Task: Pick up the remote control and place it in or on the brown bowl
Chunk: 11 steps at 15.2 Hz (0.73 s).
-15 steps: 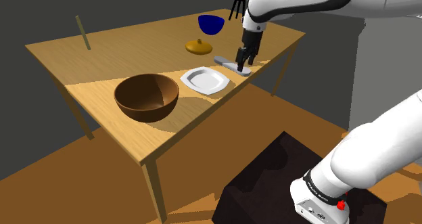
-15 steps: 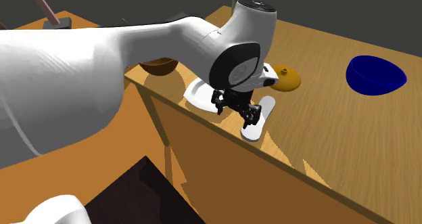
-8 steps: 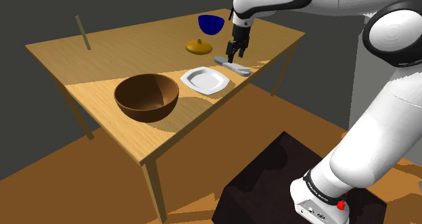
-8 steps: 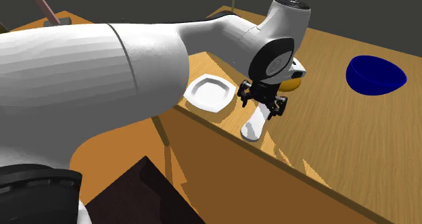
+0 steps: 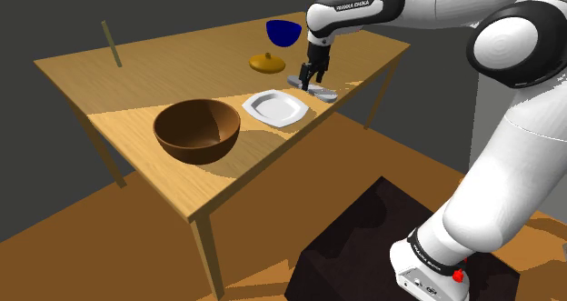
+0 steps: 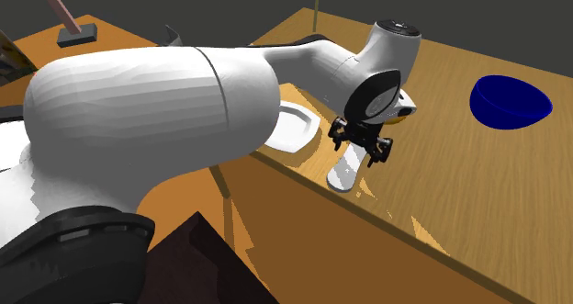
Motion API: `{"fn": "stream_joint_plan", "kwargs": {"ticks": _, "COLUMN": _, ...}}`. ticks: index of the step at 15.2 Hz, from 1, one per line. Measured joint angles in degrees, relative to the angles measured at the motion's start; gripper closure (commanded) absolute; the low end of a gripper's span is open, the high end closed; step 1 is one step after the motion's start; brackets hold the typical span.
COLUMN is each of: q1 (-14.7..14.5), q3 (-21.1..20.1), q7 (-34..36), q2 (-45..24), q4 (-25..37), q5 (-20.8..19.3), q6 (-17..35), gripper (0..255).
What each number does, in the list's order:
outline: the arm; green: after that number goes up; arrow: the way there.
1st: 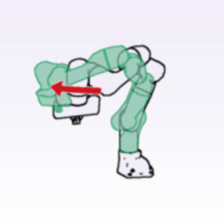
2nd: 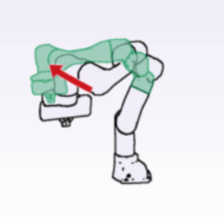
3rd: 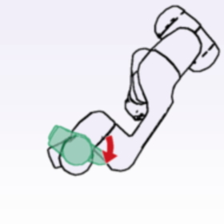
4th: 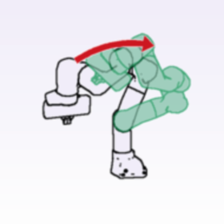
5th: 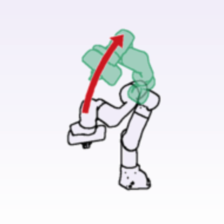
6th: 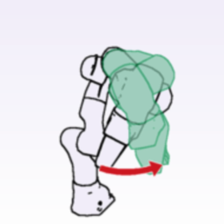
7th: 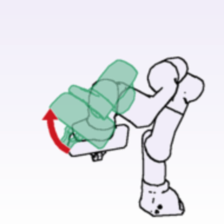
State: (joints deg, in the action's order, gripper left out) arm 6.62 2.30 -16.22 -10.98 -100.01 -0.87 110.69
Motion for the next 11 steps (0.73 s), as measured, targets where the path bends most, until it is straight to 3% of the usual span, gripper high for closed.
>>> {"fn": "stream_joint_plan", "kwargs": {"ticks": 8, "q1": 0.04, "q3": 0.02, "q7": -0.05, "q2": -0.15, "q4": -0.93, "q5": 0.0, "q6": 1.12, "gripper": 0}}
{"fn": "stream_joint_plan", "kwargs": {"ticks": 9, "q1": 0.04, "q3": 0.02, "q7": -0.05, "q2": -0.15, "q4": -0.93, "q5": 0.0, "q6": 1.12, "gripper": 255}}
{"fn": "stream_joint_plan", "kwargs": {"ticks": 11, "q1": 0.05, "q3": 0.03, "q7": -0.05, "q2": -0.15, "q4": -0.94, "q5": 0.0, "q6": 1.12, "gripper": 255}}
